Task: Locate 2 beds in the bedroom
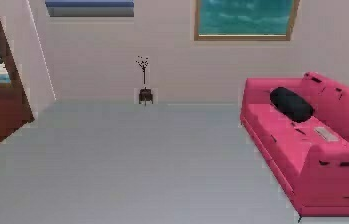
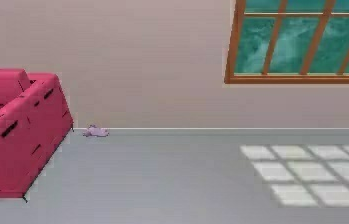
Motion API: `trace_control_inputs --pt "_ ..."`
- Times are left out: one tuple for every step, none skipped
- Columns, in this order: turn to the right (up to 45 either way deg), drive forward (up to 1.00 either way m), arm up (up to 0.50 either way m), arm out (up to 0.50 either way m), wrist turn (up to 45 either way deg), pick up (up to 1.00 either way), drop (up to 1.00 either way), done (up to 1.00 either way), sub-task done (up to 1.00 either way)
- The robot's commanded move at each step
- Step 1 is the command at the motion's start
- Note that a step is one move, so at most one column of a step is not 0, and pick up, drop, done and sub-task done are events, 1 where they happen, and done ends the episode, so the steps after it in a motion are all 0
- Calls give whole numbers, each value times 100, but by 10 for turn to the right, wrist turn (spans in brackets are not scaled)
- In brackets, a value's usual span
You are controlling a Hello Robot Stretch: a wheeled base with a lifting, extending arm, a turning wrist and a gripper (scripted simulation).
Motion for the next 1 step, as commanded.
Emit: trace_control_inputs --pt "-330 0 0 0 0 0 0 0 0"
